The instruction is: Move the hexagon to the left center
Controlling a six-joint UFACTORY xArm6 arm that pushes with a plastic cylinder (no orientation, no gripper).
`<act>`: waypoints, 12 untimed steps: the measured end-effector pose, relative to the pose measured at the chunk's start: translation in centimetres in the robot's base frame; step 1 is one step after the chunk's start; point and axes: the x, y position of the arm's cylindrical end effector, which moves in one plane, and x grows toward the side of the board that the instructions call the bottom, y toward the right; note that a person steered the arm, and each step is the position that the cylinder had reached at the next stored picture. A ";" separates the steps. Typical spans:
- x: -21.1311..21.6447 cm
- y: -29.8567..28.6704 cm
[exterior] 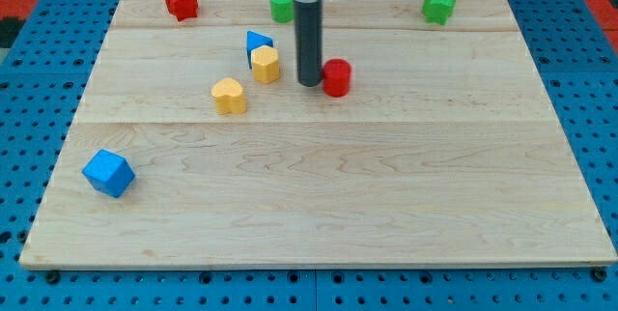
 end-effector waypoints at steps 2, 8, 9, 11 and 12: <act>0.0 4.0; 6.1 15.5; 10.0 12.9; 12.4 4.2; 11.0 1.5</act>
